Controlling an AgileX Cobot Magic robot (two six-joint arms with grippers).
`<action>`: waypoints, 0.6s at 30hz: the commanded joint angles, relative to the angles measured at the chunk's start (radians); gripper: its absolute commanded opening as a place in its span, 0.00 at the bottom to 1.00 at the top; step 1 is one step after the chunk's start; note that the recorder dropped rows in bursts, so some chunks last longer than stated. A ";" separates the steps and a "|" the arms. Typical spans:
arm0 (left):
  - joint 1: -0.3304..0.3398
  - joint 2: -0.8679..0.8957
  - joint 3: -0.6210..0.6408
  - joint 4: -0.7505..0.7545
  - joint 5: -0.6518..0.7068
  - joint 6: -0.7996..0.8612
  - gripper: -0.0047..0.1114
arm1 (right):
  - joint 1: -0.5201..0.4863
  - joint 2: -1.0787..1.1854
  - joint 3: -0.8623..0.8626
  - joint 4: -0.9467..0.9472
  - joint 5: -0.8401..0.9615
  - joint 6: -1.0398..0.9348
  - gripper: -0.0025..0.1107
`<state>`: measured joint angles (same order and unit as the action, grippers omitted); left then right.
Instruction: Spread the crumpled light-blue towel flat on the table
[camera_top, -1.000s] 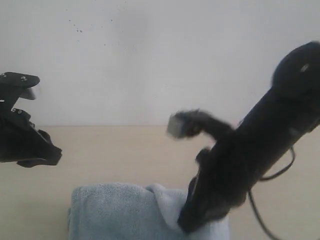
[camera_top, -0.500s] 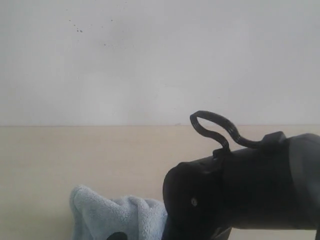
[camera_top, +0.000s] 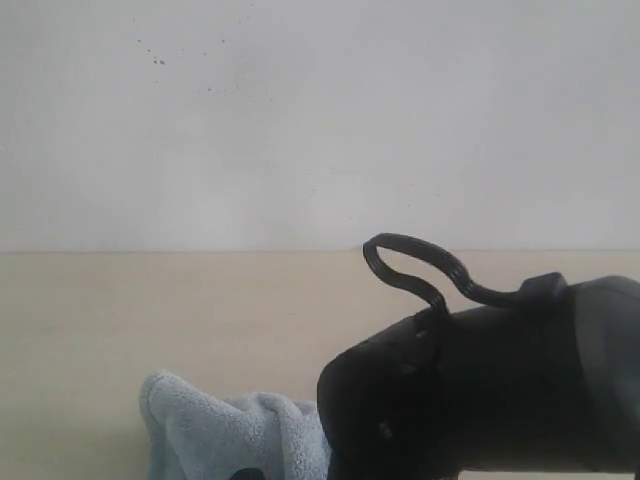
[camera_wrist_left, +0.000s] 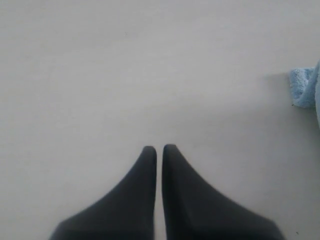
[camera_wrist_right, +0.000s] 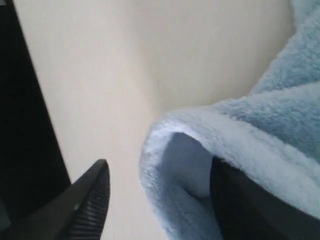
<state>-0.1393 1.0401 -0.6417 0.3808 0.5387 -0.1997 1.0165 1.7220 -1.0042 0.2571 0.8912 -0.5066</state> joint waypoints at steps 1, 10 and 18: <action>0.005 -0.006 0.007 0.008 -0.030 -0.011 0.07 | 0.002 -0.040 0.004 -0.211 -0.004 0.223 0.52; 0.005 -0.006 0.007 0.008 -0.041 -0.011 0.07 | -0.009 -0.219 0.004 -0.856 0.066 0.761 0.52; 0.005 -0.006 0.008 0.008 -0.029 -0.011 0.07 | -0.201 -0.223 0.107 -0.952 -0.019 0.981 0.52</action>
<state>-0.1393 1.0401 -0.6379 0.3847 0.5116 -0.1997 0.9068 1.4984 -0.9502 -0.7384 0.9521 0.4603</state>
